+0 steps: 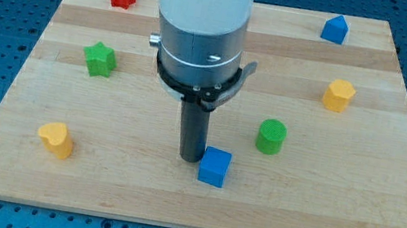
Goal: Place the green circle parallel to cube
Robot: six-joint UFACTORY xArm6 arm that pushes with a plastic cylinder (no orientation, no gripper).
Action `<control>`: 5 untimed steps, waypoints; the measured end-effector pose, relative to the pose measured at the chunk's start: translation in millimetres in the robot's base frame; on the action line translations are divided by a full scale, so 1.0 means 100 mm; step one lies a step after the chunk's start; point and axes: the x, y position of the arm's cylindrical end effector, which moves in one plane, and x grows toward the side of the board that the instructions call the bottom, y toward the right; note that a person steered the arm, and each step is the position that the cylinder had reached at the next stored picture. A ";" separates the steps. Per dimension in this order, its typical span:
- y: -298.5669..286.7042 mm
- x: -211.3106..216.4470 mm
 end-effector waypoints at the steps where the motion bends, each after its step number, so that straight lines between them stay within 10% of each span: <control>1: 0.00 -0.18; 5: 0.67 -0.50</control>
